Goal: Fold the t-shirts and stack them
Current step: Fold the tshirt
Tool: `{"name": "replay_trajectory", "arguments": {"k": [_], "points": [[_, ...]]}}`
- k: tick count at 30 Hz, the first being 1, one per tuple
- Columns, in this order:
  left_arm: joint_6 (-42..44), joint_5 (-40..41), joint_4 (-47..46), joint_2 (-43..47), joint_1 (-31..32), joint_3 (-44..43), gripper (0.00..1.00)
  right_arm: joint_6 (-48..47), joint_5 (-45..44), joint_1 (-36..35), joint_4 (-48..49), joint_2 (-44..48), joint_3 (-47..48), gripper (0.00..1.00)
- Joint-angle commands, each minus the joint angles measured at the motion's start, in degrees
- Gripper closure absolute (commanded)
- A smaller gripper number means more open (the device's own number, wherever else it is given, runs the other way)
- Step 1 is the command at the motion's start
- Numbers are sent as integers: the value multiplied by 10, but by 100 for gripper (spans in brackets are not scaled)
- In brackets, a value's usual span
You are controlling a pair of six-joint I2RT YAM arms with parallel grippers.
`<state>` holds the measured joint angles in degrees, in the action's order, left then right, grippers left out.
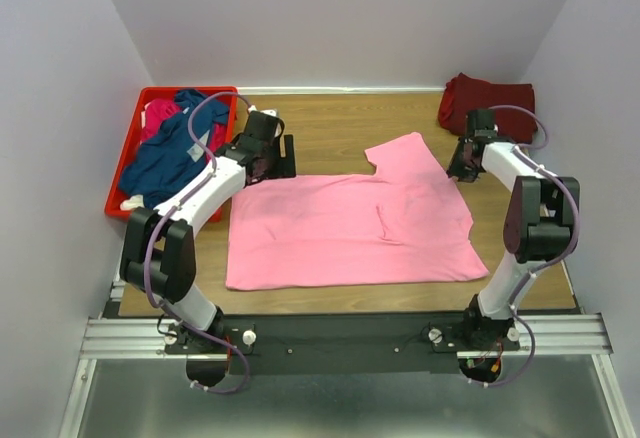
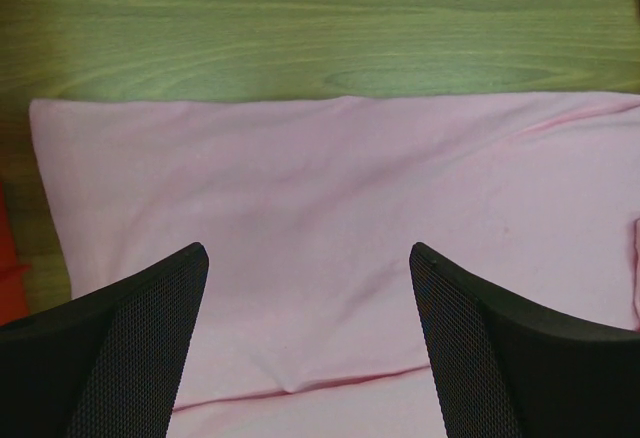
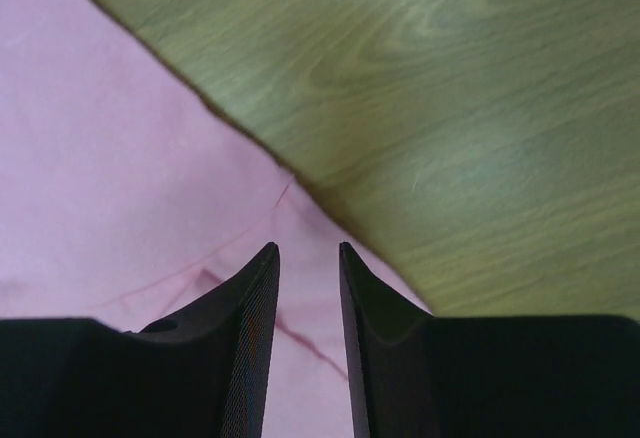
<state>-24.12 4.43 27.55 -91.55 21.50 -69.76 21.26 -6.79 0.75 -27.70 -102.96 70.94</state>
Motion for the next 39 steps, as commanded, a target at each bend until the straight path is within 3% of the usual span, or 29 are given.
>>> {"name": "replay_trajectory", "arguments": {"k": [1, 11, 22, 26, 27, 30, 35, 39], "points": [[24, 41, 8, 0, -5, -9, 10, -45, 29, 20, 32, -36, 35, 63], [36, 33, -14, 8, -12, 26, 10, -82, 90, 24, 34, -80, 47, 62], [38, 30, -28, 16, -18, 52, 10, -92, 56, 25, 37, -124, 36, 62], [34, 30, -33, 11, -22, 56, 10, -102, 21, 24, 38, -128, 31, 79], [33, 30, -35, 9, -22, 55, 10, -104, 10, 24, 37, -129, 29, 88], [31, 34, -38, 4, -25, 48, 10, -119, 8, 24, 37, -124, 25, 98], [26, 44, -39, -11, -32, 32, 10, -126, -21, 24, 38, -118, 23, 99], [18, 53, -41, -40, -49, 11, 10, -132, -95, 24, 39, -122, 33, 99]]}}
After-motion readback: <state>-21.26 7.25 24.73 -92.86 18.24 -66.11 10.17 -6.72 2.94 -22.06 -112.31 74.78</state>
